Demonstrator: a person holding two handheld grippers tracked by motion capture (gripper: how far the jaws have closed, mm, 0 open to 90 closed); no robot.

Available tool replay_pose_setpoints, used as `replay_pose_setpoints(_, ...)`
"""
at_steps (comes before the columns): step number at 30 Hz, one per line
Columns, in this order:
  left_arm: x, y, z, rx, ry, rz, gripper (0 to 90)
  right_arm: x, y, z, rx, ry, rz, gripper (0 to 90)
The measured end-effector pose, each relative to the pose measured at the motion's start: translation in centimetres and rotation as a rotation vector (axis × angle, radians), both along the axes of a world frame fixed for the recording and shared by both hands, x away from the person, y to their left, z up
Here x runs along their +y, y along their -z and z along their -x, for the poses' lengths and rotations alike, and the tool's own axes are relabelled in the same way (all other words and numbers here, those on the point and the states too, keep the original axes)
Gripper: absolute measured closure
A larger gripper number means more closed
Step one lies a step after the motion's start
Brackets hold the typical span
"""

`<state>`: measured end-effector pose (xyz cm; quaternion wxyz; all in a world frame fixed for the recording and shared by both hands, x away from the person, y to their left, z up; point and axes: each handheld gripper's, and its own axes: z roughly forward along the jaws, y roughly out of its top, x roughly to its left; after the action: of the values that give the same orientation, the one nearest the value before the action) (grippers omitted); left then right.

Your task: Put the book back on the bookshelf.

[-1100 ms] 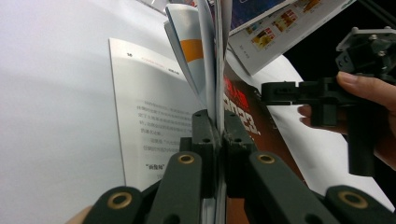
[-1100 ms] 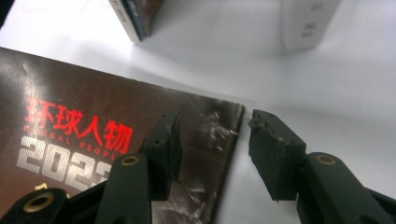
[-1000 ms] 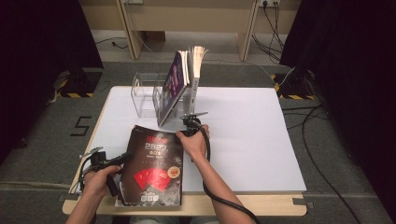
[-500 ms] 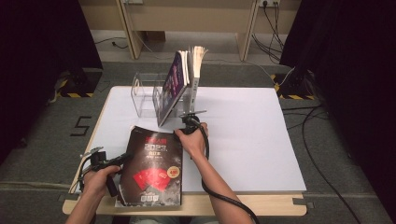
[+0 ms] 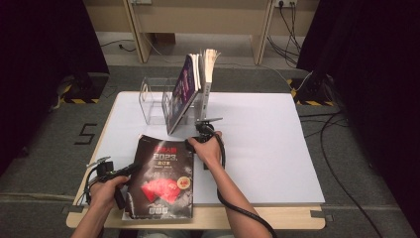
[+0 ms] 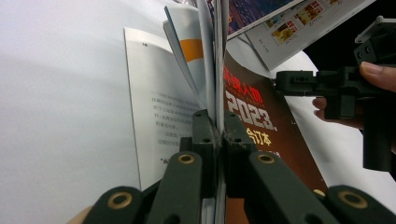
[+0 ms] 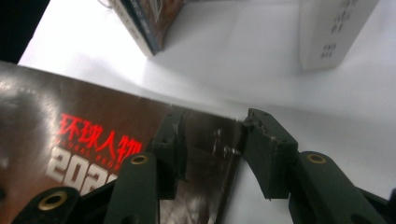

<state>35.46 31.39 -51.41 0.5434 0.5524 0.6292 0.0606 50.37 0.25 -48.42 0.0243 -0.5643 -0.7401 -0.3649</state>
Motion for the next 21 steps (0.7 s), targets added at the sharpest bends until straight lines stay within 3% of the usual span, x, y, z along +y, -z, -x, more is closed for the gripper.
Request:
replay_pose_setpoints(4, -0.04, 0.04, -0.02, 0.002, -0.003, -0.009, 86.0, -0.23, -0.01, 0.16, 0.038, -0.019, -0.013, 63.5)
replay_pose_setpoints(9, -0.08, 0.03, -0.04, 0.005, -0.004, -0.012, 86.0, -0.13, -0.11, 0.40, 0.047, -0.029, 0.012, 68.4)
replay_pose_setpoints(14, -0.05, 0.08, -0.10, 0.012, -0.006, -0.009, 85.9, -0.14, -0.16, 0.62, 0.089, -0.056, 0.010, 72.9)
replay_pose_setpoints(19, -0.08, 0.03, -0.11, 0.016, -0.007, -0.018, 85.8, -0.28, -0.38, 0.71, 0.126, -0.051, -0.024, 83.3)
replay_pose_setpoints(21, -0.12, -0.05, -0.12, 0.015, -0.004, -0.029, 85.7, -0.31, -0.63, 0.80, 0.107, -0.059, -0.039, 86.0)
